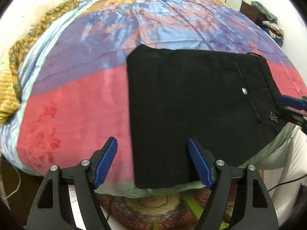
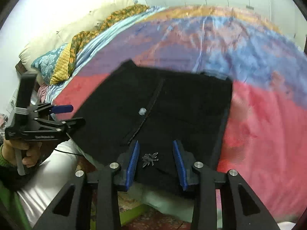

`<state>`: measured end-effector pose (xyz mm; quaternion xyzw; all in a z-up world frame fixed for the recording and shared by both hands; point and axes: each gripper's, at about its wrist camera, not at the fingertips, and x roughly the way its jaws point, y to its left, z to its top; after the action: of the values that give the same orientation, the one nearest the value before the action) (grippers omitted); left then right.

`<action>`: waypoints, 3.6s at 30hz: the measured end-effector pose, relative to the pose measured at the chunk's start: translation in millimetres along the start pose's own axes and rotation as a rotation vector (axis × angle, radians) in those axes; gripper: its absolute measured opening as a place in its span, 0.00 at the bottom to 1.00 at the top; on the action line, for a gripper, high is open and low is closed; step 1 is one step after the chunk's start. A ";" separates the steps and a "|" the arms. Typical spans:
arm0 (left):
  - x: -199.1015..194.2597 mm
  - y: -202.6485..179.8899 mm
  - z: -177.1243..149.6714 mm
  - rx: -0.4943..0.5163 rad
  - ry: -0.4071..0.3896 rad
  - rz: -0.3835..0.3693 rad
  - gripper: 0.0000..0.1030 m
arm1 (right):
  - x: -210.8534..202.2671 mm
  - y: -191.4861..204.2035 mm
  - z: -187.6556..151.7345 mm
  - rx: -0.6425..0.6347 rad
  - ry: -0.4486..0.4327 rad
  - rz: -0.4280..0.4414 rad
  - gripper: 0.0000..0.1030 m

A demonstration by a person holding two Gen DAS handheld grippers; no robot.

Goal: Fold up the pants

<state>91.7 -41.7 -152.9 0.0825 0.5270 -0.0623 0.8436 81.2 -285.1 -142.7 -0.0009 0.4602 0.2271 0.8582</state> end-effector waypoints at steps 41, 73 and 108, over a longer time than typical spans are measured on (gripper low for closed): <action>19.6 -3.4 -4.6 -0.006 0.050 0.013 0.87 | 26.1 -5.7 -27.2 0.010 0.073 -0.112 0.45; 22.4 -3.6 -8.3 -0.007 0.056 0.013 0.91 | 25.9 -5.0 -27.2 0.011 0.075 -0.113 0.49; 7.6 33.8 3.3 -0.081 0.067 -0.098 0.92 | 11.2 -4.1 -22.2 0.039 0.028 -0.043 0.58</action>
<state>104.4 -9.5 -155.9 0.0242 0.5605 -0.0795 0.8240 70.6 -289.1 -165.2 0.0029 0.4764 0.1996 0.8563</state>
